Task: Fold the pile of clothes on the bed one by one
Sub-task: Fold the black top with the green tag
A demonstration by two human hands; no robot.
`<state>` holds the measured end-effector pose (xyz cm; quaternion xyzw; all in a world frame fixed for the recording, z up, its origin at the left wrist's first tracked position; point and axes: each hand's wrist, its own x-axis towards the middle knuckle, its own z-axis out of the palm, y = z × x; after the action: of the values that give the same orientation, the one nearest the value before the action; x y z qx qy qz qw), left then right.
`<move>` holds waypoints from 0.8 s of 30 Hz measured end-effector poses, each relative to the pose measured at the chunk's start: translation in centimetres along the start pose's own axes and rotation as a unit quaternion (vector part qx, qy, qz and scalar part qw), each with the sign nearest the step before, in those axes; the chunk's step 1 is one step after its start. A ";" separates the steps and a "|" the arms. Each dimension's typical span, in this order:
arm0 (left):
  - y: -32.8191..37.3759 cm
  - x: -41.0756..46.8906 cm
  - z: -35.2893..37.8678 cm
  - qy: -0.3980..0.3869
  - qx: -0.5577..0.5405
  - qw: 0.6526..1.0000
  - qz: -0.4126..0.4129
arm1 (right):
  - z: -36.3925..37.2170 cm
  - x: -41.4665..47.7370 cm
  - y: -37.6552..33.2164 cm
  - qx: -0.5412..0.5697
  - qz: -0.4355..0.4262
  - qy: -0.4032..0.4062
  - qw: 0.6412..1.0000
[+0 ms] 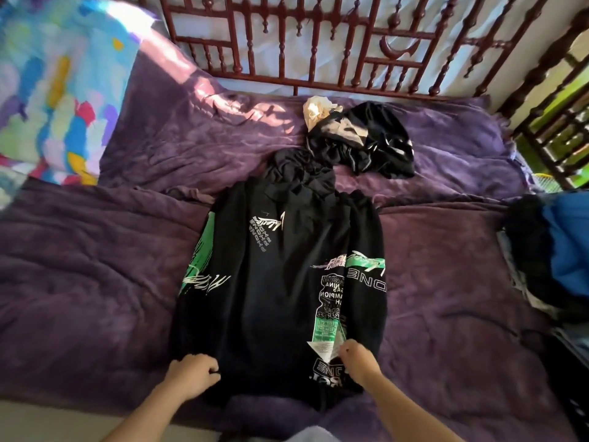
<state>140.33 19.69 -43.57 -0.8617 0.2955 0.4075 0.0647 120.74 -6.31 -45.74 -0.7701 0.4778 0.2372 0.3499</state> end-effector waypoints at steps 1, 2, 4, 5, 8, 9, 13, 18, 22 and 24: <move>0.6 0.3 -0.3 0.001 -0.008 1.000 0.007 | -0.7 0.7 0.0 0.010 0.004 0.028 1.000; 1.1 0.5 -0.6 -0.001 -0.018 1.000 0.013 | -1.6 1.5 0.0 0.027 0.013 0.045 0.999; 2.1 0.8 -0.8 -0.013 -0.038 0.999 0.019 | -3.2 3.2 0.1 0.058 0.033 0.060 0.996; 2.4 1.0 -0.8 -0.019 -0.047 0.999 0.020 | -4.1 4.0 0.2 0.079 0.046 0.070 0.993; 3.2 1.4 -0.3 -0.016 -0.083 0.996 0.012 | -6.5 7.2 0.6 0.137 0.080 0.100 0.982; 3.4 1.5 -0.1 -0.013 -0.095 0.995 0.007 | -7.2 8.5 0.7 0.153 0.091 0.109 0.978; 4.8 2.4 0.8 0.012 -0.121 0.992 -0.013 | -9.4 13.3 0.9 0.207 0.124 0.138 0.961; 7.9 3.3 2.0 0.005 -0.159 0.987 -0.009 | -9.5 16.8 2.0 0.305 0.166 0.133 0.928; 11.4 4.2 2.2 -0.011 -0.166 0.986 0.002 | -10.5 16.0 3.1 0.350 0.147 0.179 0.908; 13.6 4.8 2.0 -0.012 -0.159 0.987 0.015 | -11.7 14.1 4.3 0.369 0.143 0.279 0.875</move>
<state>133.75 7.13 -46.63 -0.8515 0.2387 0.4607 -0.0756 123.35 -24.58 -49.45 -0.5426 0.7137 -0.1336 0.4225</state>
